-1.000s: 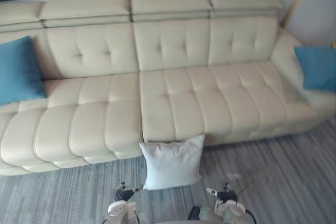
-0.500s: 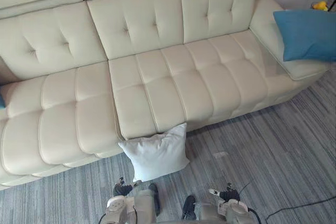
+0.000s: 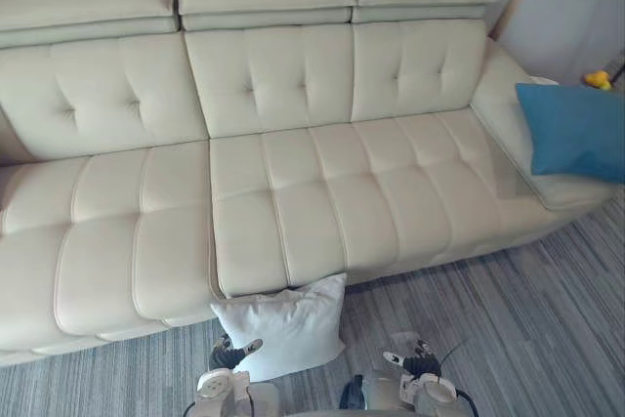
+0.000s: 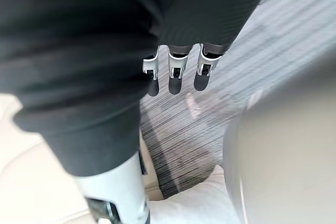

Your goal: Pick up cushions and gather them together orderly.

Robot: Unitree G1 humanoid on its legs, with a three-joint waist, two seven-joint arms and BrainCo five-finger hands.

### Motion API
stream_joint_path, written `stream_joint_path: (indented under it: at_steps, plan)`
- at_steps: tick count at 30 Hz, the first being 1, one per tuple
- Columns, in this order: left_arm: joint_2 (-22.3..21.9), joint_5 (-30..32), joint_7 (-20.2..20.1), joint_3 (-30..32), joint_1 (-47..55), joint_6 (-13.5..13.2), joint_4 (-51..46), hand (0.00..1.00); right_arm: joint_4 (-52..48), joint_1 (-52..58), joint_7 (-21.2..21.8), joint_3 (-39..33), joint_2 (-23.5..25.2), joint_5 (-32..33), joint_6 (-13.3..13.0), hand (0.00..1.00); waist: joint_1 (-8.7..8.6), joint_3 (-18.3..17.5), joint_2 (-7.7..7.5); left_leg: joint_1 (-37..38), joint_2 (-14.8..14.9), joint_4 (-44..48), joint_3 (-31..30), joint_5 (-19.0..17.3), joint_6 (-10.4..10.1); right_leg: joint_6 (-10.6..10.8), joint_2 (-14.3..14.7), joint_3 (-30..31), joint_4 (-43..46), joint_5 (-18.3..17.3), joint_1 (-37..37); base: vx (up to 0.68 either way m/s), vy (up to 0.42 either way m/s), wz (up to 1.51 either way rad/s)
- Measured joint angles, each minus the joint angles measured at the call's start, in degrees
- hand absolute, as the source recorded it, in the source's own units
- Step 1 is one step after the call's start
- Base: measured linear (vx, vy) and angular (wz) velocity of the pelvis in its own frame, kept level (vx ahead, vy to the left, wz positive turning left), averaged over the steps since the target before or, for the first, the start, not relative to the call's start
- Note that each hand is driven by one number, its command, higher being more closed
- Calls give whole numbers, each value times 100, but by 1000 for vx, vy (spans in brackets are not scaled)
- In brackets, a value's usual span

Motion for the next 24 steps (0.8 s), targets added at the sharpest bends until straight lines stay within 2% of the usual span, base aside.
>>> stream_joint_path:
  at_steps: [2,3,4,5,8,9,12,15,16,19,24]
  plan:
    - [-188,0,1,130,0,3,-3,0,-21,17,-9,-6,-44,0,-2,0,-5,-37,171,-47,145,-26,-192,76,-122,-18,71,-390,-107,9,177,96,-209,66]
    - [-258,-1,-6,137,0,2,-28,0,-30,27,-12,-9,-51,3,-5,0,-13,-61,211,-57,176,-39,-327,149,-216,-19,69,-595,-114,9,271,79,-207,74]
    - [-288,-1,-8,135,-2,0,-40,0,-31,29,-14,-9,-50,3,-6,0,-18,-64,216,-57,185,-40,-381,167,-220,-20,66,-675,-118,9,319,19,-158,94]
    - [-342,-1,-9,135,0,0,-89,0,-33,44,-14,-7,-20,4,-10,0,-23,-76,191,-124,194,-34,-483,272,-250,-28,30,-952,-200,4,463,5,-89,74]
    - [-346,-2,-8,122,-30,-1,-163,0,-44,31,-15,-14,10,9,-18,0,-27,-76,117,-355,122,10,-528,468,-260,-30,-116,-1281,-218,3,478,-37,-57,87]
    - [-329,-2,-3,119,-55,-1,-230,0,-42,31,-18,-33,54,10,-17,0,-72,-14,21,-489,107,32,-315,630,-211,-34,-272,-1537,-262,7,519,-49,1,78]
    - [-328,-4,5,107,-44,-1,-260,0,-49,28,-30,-89,73,9,-14,0,-62,-17,-1,-529,137,99,249,650,-179,-39,-358,-1739,-314,10,685,-82,41,56]
    - [-203,-2,9,47,-36,1,-260,0,-69,-13,-64,-89,126,-3,-16,0,-63,-2,-45,-563,82,93,286,678,-125,-41,-423,-1806,-380,-29,722,-123,47,16]
    - [-168,-3,16,-18,-52,1,-269,0,-87,-38,-88,-89,161,-3,-16,0,-78,51,-82,-675,46,132,289,652,-83,-64,-458,-1836,-366,-148,663,-181,28,26]
    - [-27,-9,118,-159,-285,7,-353,0,-297,-161,-134,-74,121,3,-11,0,-99,266,-89,-1447,58,760,287,379,107,-100,-651,-1881,404,-430,-65,-266,21,24]
    - [340,-143,287,-154,-614,8,-605,0,-475,-737,-342,-33,-99,236,-4,0,-67,766,-122,-2515,157,1787,410,145,105,-246,-806,-1575,1477,-630,-1228,-222,16,-18]
